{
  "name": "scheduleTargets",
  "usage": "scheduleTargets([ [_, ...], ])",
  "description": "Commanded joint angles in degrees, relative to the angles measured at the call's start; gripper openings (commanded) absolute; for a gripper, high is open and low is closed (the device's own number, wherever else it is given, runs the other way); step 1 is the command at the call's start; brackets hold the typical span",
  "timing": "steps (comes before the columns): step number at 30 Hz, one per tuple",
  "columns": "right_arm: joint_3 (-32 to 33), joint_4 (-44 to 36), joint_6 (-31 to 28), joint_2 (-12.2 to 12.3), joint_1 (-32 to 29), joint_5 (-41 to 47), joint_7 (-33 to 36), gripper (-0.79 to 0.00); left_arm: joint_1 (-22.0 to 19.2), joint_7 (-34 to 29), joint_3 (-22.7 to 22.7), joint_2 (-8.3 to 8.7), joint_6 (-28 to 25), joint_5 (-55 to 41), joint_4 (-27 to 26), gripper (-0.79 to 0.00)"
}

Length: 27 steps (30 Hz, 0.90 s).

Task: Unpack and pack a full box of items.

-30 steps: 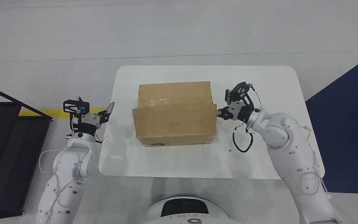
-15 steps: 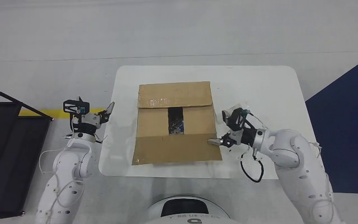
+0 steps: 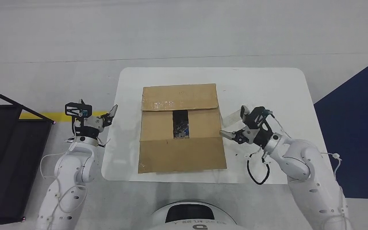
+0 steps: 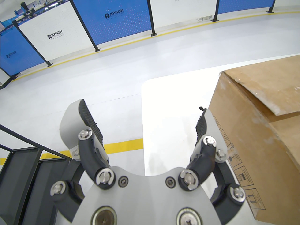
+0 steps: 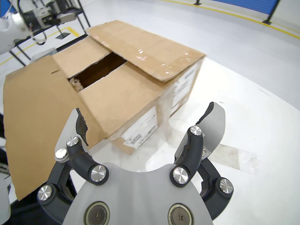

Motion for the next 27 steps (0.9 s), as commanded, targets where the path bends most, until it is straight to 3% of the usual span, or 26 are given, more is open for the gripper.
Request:
scheduleTargets([
  [1, 0.10, 0.17, 0.09, 0.01, 0.01, 0.19, 0.04, 0.000, 0.00, 0.00, 0.00, 0.00, 0.00, 0.00, 0.00, 0.000],
  [9, 0.25, 2.81, 0.95, -0.02, 1.32, 2.49, 0.31, 0.000, 0.00, 0.00, 0.00, 0.00, 0.00, 0.00, 0.00, 0.000],
  [11, -0.96, 4.99, 5.15, -0.24, 4.87, 3.26, 2.53, 0.000, 0.00, 0.00, 0.00, 0.00, 0.00, 0.00, 0.00, 0.000],
  [16, -6.99, 10.22, 7.90, -0.90, 12.41, 3.06, 6.85, 0.000, 0.00, 0.00, 0.00, 0.00, 0.00, 0.00, 0.00, 0.000],
  [27, -13.16, 14.63, 13.98, -1.83, 19.46, -0.32, 10.73, 0.000, 0.00, 0.00, 0.00, 0.00, 0.00, 0.00, 0.00, 0.000],
])
